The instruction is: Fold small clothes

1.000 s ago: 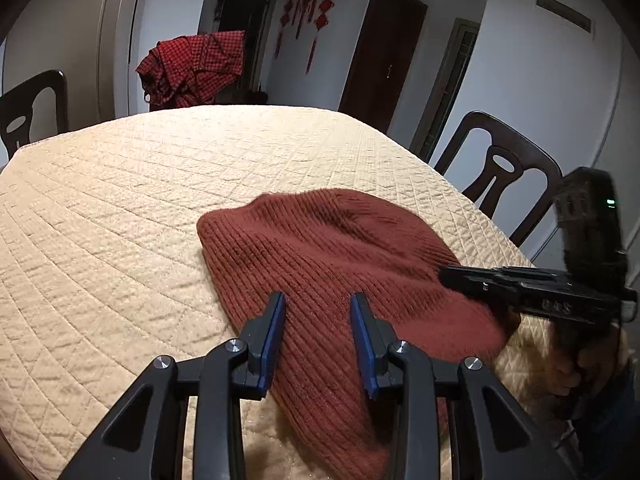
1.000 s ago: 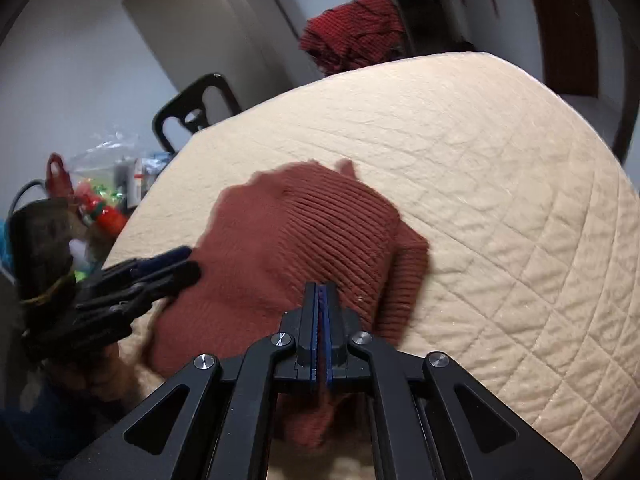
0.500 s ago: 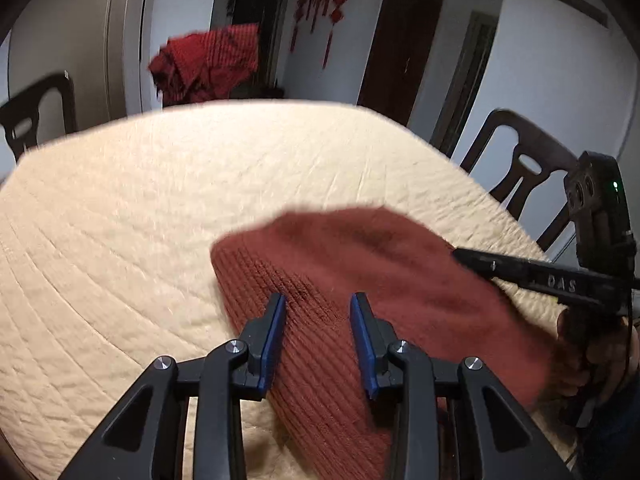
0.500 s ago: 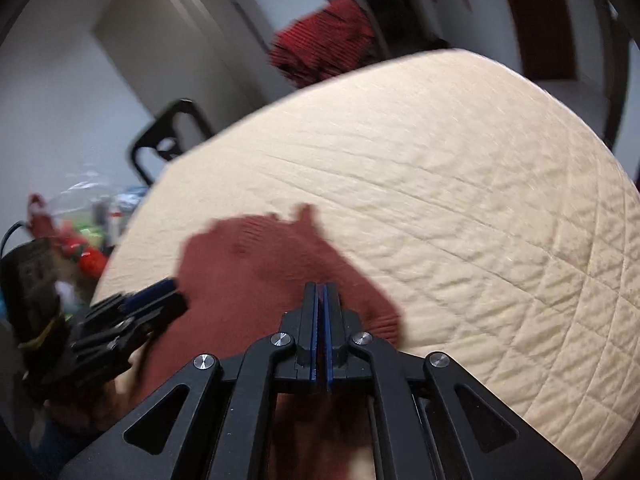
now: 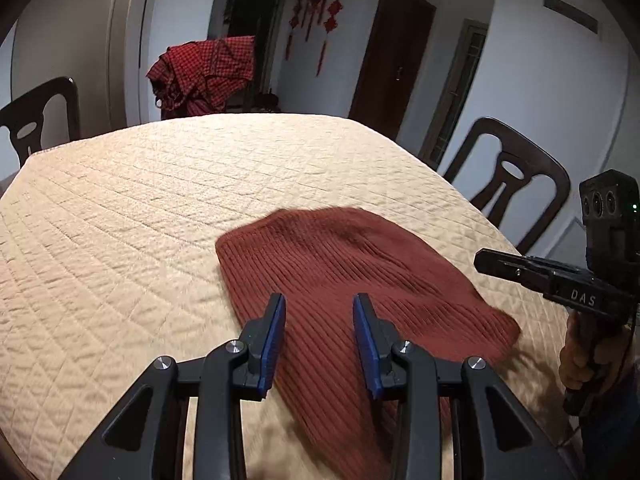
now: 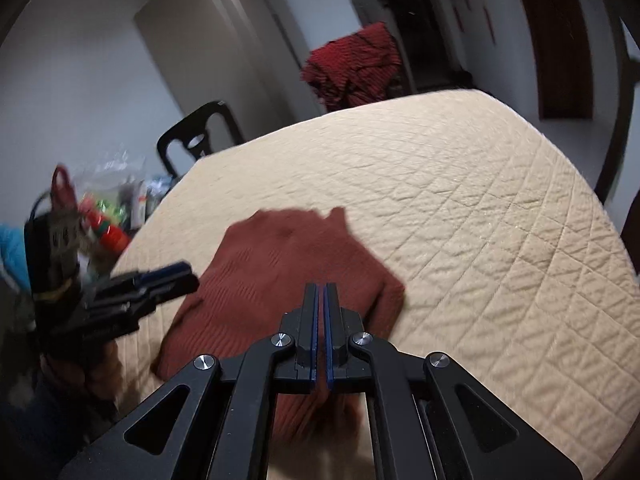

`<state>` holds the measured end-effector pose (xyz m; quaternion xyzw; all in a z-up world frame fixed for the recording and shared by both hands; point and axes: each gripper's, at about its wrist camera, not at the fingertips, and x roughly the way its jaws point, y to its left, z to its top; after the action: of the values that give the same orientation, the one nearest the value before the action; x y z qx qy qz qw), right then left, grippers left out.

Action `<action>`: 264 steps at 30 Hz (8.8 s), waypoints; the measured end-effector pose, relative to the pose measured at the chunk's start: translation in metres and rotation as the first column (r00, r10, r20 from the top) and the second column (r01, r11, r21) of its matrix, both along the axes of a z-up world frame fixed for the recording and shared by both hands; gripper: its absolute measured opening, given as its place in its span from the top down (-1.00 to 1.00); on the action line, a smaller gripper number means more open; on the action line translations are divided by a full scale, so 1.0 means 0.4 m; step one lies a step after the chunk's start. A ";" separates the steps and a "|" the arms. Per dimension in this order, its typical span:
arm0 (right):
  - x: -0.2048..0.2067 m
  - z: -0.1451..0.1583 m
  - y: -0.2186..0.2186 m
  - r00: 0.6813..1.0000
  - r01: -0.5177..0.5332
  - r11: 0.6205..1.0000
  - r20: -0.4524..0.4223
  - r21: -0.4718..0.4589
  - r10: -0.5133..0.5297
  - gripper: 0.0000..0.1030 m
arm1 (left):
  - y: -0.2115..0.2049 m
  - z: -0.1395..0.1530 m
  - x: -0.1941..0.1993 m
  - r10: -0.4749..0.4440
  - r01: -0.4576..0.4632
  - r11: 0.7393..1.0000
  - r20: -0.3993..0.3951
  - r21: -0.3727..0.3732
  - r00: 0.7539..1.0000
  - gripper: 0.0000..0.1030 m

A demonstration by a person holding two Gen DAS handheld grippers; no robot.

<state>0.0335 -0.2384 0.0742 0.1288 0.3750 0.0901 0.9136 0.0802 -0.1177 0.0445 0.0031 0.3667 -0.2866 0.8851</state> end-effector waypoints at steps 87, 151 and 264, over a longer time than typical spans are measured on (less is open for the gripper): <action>0.044 -0.132 -0.074 0.987 0.036 0.948 -0.162 0.316 0.016 0.33 | 0.012 -0.106 0.019 0.077 -0.115 0.981 -0.227 -0.158 0.971 -0.07; 0.261 -0.043 0.532 0.925 -0.380 0.924 -0.031 -0.028 0.379 0.44 | 0.481 -0.014 0.031 0.365 -0.365 0.931 0.049 0.009 0.930 0.25; 0.069 -0.157 0.511 0.938 -0.342 0.892 -0.162 -0.296 0.306 0.00 | 0.440 -0.130 -0.079 0.485 -0.457 0.852 -0.057 0.255 0.872 -0.58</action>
<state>0.0610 -0.0340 0.0115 -0.0806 0.4508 0.1720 0.8722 0.0488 0.0585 -0.0074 -0.0004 0.4394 -0.0152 0.8982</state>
